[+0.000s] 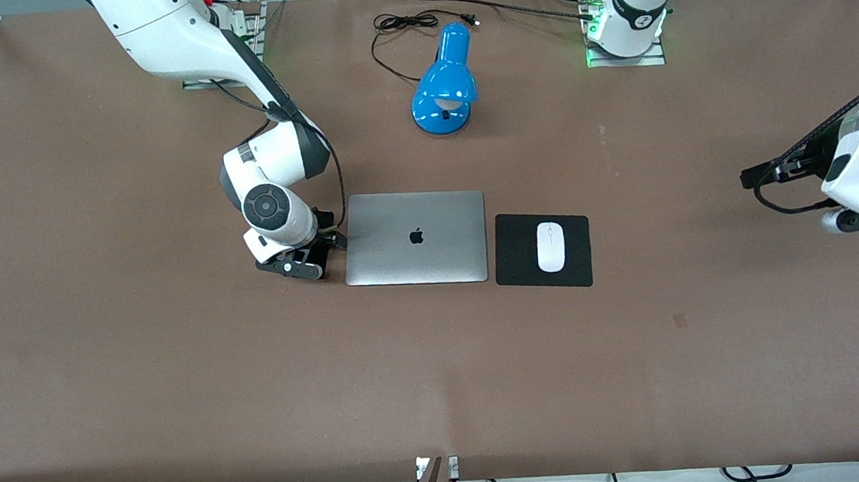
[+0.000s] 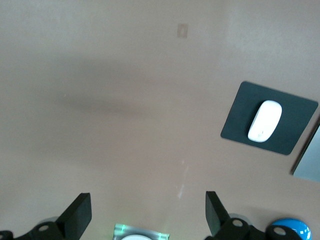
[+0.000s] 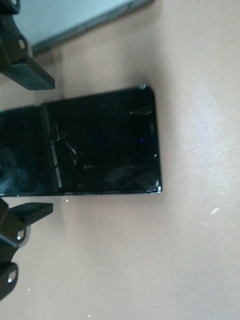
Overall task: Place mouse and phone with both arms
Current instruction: 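Set the phone beside the laptop with the right gripper while the left retracts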
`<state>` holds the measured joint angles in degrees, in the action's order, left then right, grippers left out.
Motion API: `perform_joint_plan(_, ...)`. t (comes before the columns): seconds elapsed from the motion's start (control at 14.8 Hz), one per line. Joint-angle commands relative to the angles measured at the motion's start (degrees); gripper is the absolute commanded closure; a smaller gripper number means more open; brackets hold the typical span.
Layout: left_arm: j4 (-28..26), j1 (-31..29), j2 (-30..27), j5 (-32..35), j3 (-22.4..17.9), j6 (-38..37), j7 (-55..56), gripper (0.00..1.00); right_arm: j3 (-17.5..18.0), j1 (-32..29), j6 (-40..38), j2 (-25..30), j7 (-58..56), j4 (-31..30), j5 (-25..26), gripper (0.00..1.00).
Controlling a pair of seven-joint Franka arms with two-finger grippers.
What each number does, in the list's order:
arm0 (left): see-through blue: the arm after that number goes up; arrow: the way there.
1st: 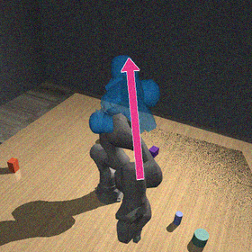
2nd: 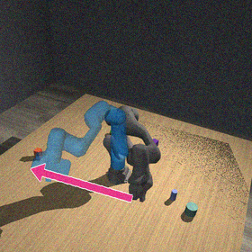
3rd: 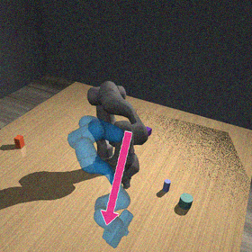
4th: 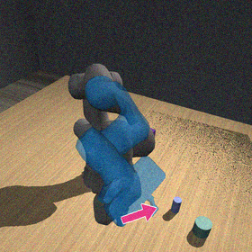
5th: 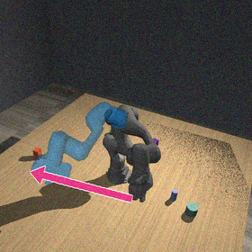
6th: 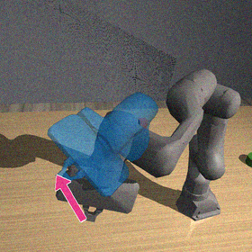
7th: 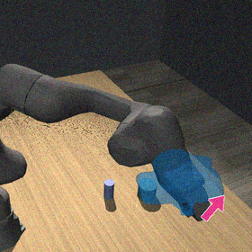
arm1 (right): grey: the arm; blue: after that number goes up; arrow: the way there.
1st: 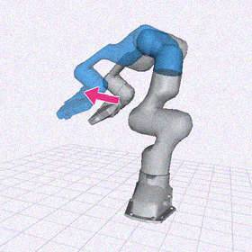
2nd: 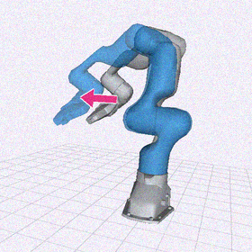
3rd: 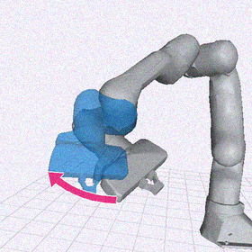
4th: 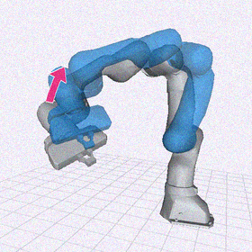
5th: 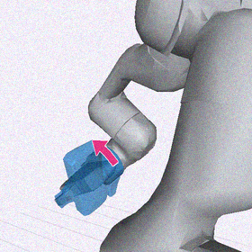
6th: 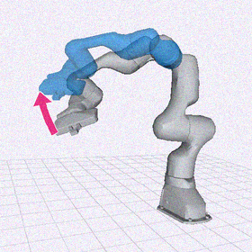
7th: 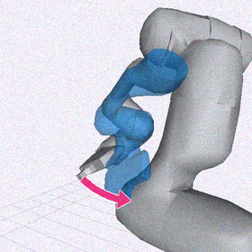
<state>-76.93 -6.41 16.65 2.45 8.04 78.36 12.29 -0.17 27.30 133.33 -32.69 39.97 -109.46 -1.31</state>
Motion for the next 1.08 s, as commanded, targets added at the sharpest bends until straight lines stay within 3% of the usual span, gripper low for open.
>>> perform_joint_plan(0.0, 2.57, 0.78, -0.13, 0.1, -1.18, -3.31, -7.86, 0.0, -0.27, -0.67, -0.26, 6.31, -0.76, -1.46, -0.54, 0.0)
perform_joint_plan(0.14, 1.09, 3.76, -3.54, 1.06, -4.94, -3.83, -10.97, 0.0, -0.62, -1.63, -3.58, 8.86, -4.71, 0.72, -0.54, 0.0)
perform_joint_plan(0.27, -5.48, 5.79, -8.63, 0.63, -7.86, -1.13, -11.15, 0.0, -0.71, -3.83, -10.6, 9.92, -9.1, 6.33, -0.45, 0.0)
perform_joint_plan(0.47, -21.98, 5.09, -19.08, 0.63, -7.95, 12.03, -11.06, 0.0, -0.71, -6.73, -22.55, 9.93, -14.99, 17.58, 0.25, 0.0)
perform_joint_plan(0.54, -24.82, 5.0, -20.85, 0.63, -8.04, 14.42, -10.8, 0.0, -0.71, -7.69, -25.72, 9.93, -16.31, 20.92, 0.25, 0.0)
perform_joint_plan(0.88, -19.95, 5.62, -18.95, 1.42, -7.51, 13.4, -10.27, 0.0, -0.71, -12.09, -39.35, 9.93, -18.43, 34.55, 0.26, 0.0)
perform_joint_plan(1.02, -18.18, 5.27, -17.98, 1.33, -7.77, 11.64, -9.92, 0.0, -0.97, -12.71, -43.31, 10.01, -21.06, 37.02, 0.34, 0.0)
